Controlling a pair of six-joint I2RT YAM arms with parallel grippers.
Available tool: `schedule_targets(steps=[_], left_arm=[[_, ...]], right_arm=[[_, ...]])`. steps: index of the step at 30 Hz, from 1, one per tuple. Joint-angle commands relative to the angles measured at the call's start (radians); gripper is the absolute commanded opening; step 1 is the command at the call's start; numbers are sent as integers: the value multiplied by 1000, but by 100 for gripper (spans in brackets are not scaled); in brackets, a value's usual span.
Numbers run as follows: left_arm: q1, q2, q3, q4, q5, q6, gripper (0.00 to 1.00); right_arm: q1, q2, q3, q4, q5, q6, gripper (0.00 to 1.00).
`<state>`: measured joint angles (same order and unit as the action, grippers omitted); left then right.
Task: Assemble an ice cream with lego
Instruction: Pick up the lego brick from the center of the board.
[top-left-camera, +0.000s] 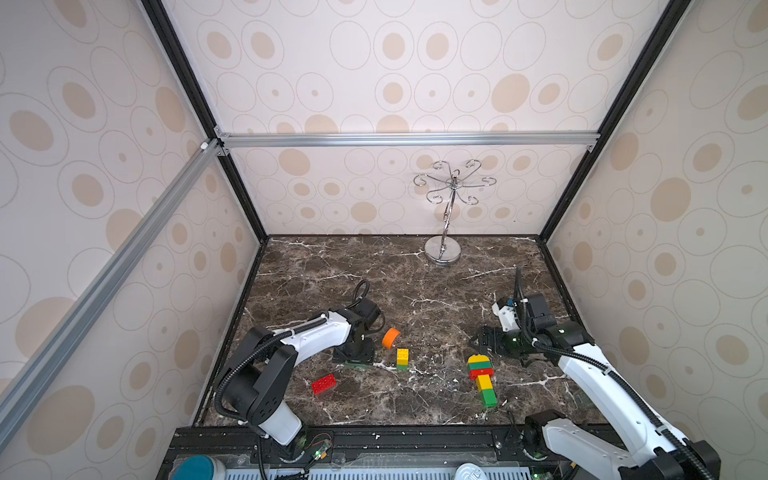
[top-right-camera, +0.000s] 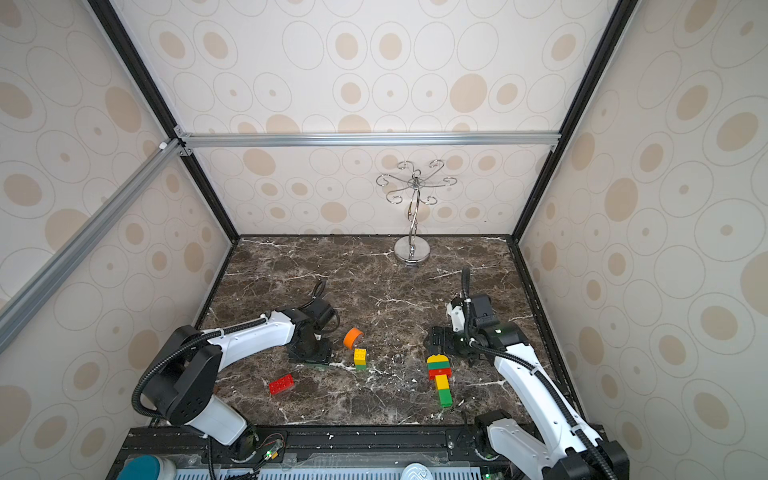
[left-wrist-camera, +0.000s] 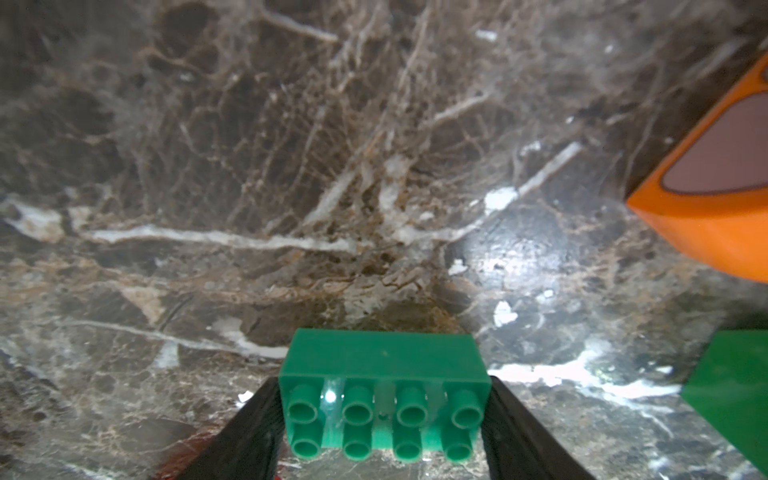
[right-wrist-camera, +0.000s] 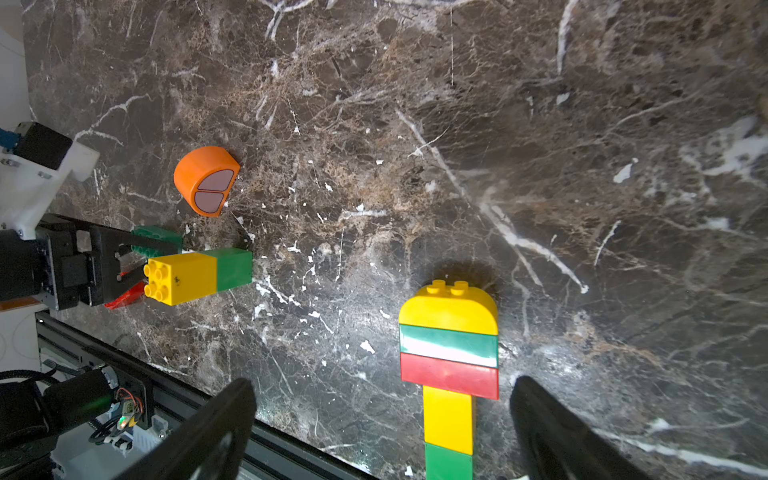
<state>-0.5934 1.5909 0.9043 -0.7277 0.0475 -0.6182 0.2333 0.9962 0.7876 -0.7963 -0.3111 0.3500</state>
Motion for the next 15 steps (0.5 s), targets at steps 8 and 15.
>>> schedule_targets(steps=[8, 15], left_arm=[[8, -20, 25, -3, 1, -21, 71], [7, -44, 26, -11, -6, -48, 57]], right_arm=[[-8, -8, -11, -3, 4, -16, 98], [-8, -8, -12, -3, 5, -16, 99]])
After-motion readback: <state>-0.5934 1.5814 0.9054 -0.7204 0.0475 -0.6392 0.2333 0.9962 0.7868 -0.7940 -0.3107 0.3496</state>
